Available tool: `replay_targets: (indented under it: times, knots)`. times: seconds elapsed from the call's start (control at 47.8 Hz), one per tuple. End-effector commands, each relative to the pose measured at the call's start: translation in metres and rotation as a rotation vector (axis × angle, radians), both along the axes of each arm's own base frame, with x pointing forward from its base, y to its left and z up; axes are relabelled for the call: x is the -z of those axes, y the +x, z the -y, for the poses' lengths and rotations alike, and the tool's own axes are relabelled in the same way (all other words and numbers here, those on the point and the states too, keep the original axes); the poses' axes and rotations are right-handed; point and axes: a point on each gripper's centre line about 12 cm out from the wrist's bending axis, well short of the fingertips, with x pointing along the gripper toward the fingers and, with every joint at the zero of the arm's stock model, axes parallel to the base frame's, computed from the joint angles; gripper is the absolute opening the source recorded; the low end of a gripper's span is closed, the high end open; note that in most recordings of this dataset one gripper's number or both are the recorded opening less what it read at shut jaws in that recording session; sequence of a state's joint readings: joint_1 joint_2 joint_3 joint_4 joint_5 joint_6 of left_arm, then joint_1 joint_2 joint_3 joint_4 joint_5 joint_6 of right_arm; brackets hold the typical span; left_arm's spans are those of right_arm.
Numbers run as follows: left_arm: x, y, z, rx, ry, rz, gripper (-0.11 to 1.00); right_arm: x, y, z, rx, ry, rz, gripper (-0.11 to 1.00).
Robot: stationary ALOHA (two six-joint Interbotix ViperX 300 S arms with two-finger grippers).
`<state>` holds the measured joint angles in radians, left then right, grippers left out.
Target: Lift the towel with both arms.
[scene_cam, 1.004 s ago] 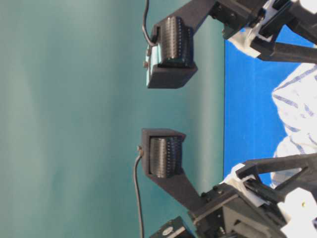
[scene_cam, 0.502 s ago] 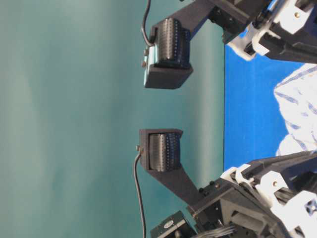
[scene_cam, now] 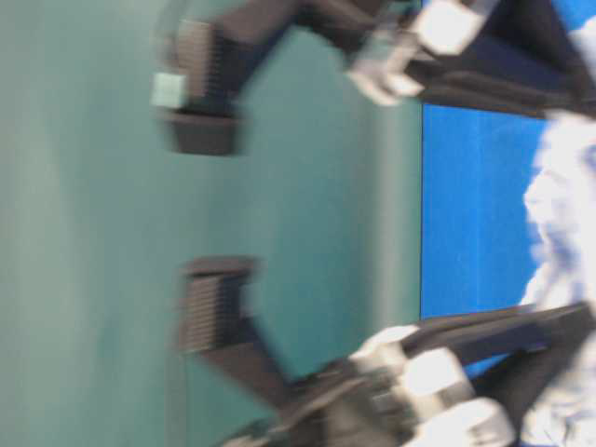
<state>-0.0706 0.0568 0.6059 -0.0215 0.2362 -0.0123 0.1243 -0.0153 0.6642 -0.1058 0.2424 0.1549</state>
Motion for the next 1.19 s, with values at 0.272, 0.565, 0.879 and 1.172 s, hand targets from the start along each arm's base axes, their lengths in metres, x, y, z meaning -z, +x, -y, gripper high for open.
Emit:
replay_targets:
  times: [0.272,0.565,0.879,1.172]
  knots:
    - [-0.135,-0.025,-0.014,-0.028,-0.010,0.169,0.05,-0.129,-0.008,0.019,0.040,-0.046,0.166,0.07]
    - [-0.217,-0.046,-0.014,-0.023,-0.013,0.227,0.05,-0.209,-0.016,0.027,0.064,-0.099,0.223,0.07]
    - [-0.266,-0.053,-0.014,-0.018,-0.009,0.224,0.05,-0.272,-0.025,0.031,0.065,-0.133,0.255,0.07]
    - [-0.277,-0.052,-0.014,-0.007,0.005,0.236,0.05,-0.277,-0.025,0.031,0.057,-0.142,0.258,0.07]
